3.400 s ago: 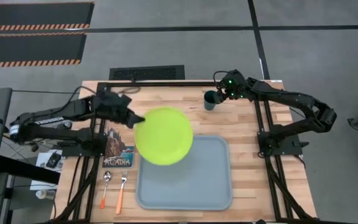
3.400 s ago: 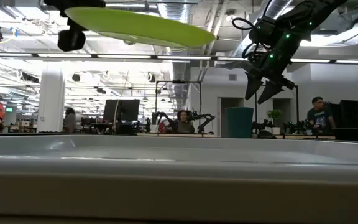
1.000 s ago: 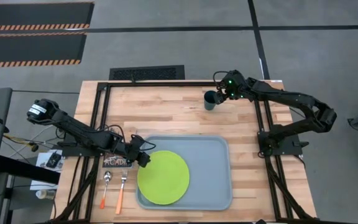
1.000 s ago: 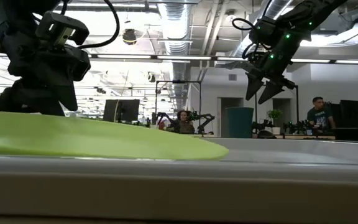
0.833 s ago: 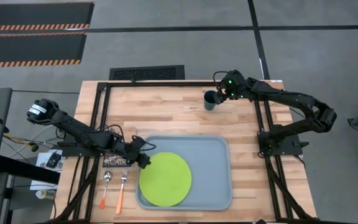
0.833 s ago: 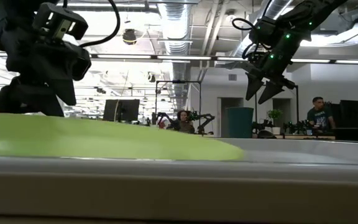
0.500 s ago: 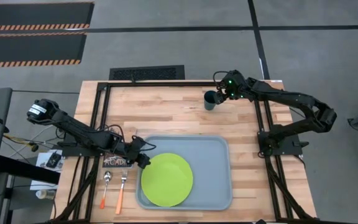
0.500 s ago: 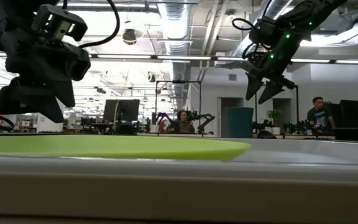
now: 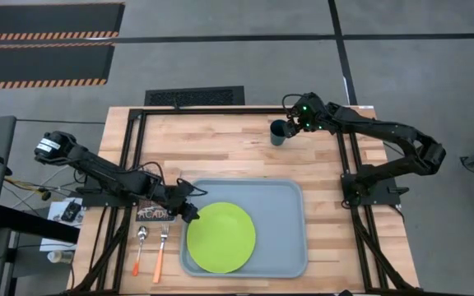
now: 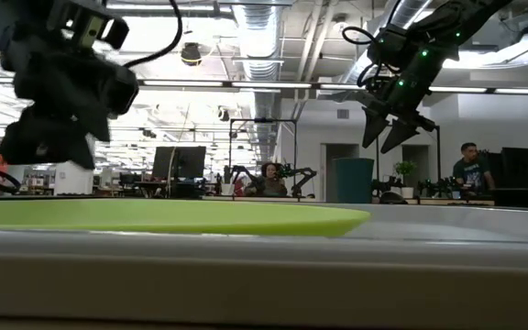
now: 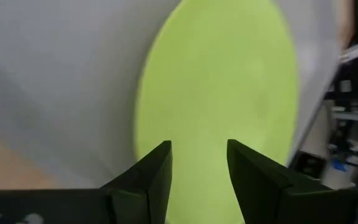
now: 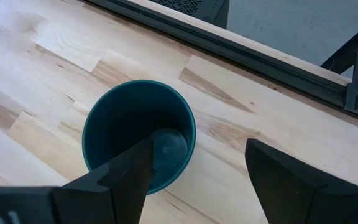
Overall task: Pick and place plate/cup/fork/spoon on tray
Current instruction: Put the green cup on the gray serving tray to the top left of the green plate
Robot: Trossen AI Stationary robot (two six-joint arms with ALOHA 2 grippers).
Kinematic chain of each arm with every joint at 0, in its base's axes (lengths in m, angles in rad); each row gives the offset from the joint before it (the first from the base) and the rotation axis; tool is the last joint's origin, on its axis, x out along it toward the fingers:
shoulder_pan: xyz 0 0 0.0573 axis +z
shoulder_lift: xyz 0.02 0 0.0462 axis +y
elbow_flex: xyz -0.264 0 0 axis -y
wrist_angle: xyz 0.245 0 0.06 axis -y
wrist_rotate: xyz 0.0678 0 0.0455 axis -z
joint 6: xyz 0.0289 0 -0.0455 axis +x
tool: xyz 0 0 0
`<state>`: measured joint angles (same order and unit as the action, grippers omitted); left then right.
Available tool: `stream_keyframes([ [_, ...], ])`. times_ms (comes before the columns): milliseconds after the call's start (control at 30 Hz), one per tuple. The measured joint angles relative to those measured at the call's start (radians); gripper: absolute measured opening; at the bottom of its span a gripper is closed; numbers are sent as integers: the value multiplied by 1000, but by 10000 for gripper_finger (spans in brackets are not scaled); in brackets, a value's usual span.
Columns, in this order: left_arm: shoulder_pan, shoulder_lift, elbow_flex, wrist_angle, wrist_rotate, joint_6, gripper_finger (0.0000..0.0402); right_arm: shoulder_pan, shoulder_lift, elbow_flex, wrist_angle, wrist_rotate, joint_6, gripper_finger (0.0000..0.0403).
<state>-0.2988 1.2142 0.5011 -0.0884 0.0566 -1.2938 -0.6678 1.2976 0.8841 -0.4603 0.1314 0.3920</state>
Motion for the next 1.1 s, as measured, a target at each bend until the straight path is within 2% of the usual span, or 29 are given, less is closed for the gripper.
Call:
stream_keyframes([
  [167,62,-102,0,25,11,30,139,0,0,0,0,0,0,281],
  [267,124,-182,1,58,-67,73,140,0,0,0,5,0,0,281],
  [400,259,-254,1,122,-175,210,140,0,0,0,12,0,0,281],
  [533,431,-261,1,227,-121,340,140,0,0,0,27,0,0,281],
  [667,563,-199,39,293,-43,413,140,-2,0,0,36,0,0,281],
  [867,652,-10,214,351,-33,529,140,-10,0,0,39,0,26,281],
  [1000,684,149,395,277,10,650,140,-9,0,0,33,0,27,281],
  [1100,715,258,519,169,14,673,140,-8,0,0,11,22,39,281],
])
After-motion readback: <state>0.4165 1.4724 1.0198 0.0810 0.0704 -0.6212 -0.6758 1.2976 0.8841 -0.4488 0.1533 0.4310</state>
